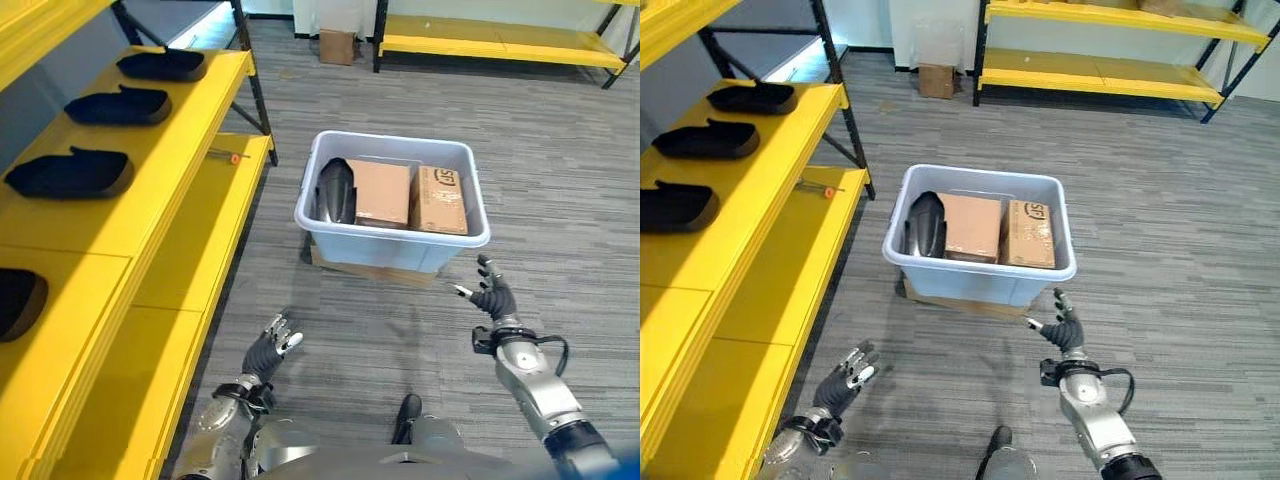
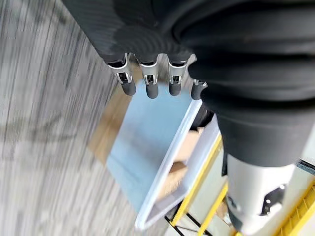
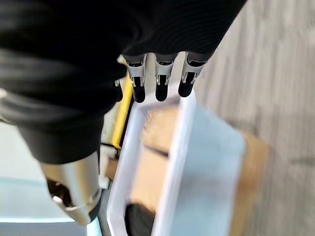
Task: Move parts from the plastic box to the shelf.
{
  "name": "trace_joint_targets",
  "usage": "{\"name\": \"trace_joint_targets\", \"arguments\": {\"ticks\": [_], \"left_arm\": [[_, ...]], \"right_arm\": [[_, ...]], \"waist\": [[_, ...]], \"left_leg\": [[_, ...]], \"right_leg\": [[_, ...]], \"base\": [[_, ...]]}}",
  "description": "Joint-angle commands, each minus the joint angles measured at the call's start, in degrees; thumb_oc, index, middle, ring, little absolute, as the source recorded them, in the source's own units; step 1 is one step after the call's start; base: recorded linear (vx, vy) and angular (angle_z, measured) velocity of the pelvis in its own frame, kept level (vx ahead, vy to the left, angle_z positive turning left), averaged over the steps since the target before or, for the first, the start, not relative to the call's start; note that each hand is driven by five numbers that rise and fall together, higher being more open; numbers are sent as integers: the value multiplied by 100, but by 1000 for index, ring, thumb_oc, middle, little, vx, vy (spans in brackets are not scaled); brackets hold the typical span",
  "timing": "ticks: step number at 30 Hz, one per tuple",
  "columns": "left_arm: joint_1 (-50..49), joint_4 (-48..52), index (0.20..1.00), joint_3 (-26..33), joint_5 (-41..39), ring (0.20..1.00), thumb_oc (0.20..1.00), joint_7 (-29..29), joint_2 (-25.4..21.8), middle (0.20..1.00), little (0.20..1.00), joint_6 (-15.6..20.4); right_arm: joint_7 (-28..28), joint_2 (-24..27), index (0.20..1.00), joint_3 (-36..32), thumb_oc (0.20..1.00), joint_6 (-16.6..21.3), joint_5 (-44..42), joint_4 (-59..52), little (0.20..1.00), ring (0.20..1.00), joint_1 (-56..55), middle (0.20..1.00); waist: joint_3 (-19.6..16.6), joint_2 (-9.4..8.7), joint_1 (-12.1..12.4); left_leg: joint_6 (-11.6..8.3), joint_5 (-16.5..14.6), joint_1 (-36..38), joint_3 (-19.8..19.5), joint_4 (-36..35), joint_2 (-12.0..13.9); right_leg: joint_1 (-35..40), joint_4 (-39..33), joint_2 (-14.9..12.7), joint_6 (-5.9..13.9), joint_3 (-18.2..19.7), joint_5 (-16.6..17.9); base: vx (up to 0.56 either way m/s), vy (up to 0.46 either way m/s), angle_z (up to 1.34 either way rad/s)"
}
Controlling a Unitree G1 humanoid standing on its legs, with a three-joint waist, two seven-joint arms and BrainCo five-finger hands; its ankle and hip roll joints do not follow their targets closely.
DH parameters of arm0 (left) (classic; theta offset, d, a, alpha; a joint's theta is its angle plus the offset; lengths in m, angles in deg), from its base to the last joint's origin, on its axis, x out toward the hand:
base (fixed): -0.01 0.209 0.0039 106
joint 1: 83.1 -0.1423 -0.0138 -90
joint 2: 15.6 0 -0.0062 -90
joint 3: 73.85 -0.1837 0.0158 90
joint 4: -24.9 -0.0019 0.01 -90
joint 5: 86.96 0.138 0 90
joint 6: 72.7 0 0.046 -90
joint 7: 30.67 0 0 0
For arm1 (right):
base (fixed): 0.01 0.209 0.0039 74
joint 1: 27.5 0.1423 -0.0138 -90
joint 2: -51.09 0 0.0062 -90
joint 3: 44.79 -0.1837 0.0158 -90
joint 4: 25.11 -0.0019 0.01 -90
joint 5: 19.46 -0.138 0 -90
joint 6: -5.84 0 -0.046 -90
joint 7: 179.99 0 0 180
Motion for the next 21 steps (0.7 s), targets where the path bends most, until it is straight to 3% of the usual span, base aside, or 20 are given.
{"name": "trace_joint_targets", "arguments": {"ticks": [1, 2, 5, 9, 12, 15, 18, 20, 21], "left_arm": [[245, 604, 1000, -98, 351, 1000, 1000, -440, -538, 1000, 1000, 288], [267, 625, 1000, -131, 324, 1000, 1000, -524, -581, 1000, 1000, 246], [459, 499, 1000, -224, 218, 1000, 1000, -261, -563, 1000, 1000, 363], [525, 470, 1000, -112, 282, 1000, 1000, 49, -482, 1000, 1000, 472], [518, 449, 1000, -57, 298, 1000, 1000, 12, -472, 1000, 1000, 492], [528, 404, 1000, -133, 263, 1000, 1000, 165, -443, 1000, 1000, 565], [479, 336, 1000, -87, 193, 1000, 1000, 408, -340, 1000, 1000, 613], [444, 227, 1000, -45, 271, 1000, 1000, 502, -270, 1000, 1000, 690], [447, 193, 1000, -47, 274, 1000, 1000, 490, -264, 1000, 1000, 698]], "right_arm": [[-19, -94, 1000, -330, 1000, 633, -405, 258, 1000, 1000, 255, 1000], [44, -85, 1000, -418, 1000, 675, -474, 508, 1000, 1000, 197, 1000], [18, -105, 1000, -459, 1000, 630, -590, 897, 1000, 1000, 207, 1000], [-194, -291, 1000, -252, 1000, 654, -569, 1004, 1000, 1000, 244, 1000], [-222, -350, 1000, -151, 1000, 633, -516, 953, 1000, 1000, 79, 1000], [31, -370, 1000, -50, 1000, 776, -477, 912, 1000, 1000, -70, 1000], [-173, -376, 1000, 89, 1000, 795, -500, 837, 1000, 1000, -115, 1000], [-258, -431, 1000, 295, 1000, 844, -445, 860, 1000, 1000, 9, 1000], [-264, -420, 1000, 317, 1000, 828, -472, 826, 1000, 1000, 17, 1000]], "waist": [[-12, -234, 36], [-9, -190, -72], [-40, -94, -372], [36, 4, -225], [39, 59, -248], [57, 128, -259], [148, 186, -97], [196, 186, 21], [194, 178, 12]], "left_leg": [[-195, -1768, -294, 415, 170, -599], [-313, -1807, -262, 581, 481, -446], [-499, -1261, -279, 1242, 858, -86], [-225, -1724, -400, 673, 472, -970], [-191, -1639, -355, 674, -314, -1306], [-302, -1111, -581, 700, -895, -1334], [-346, -546, -1138, 389, -986, -1094], [-306, -653, -1258, 129, -803, -1033], [-284, -705, -1219, 206, -767, -1035]], "right_leg": [[458, -193, -403, 424, -40, 50], [526, -146, -304, 392, -91, -75], [664, -374, -65, 236, -294, -108], [563, -309, -60, 321, -169, -41], [636, -434, -39, 392, -139, 21], [793, -621, 3, 428, -110, 11], [842, -599, 22, 309, -52, -27], [825, -335, -6, 232, 4, -252], [831, -304, -18, 229, -27, -272]], "base": [[272, -546, -23], [238, -489, -11], [161, -268, 21], [112, -39, -23], [167, 95, -37], [170, 142, 4], [146, 164, -18], [254, 303, -81], [392, 380, -104]]}}
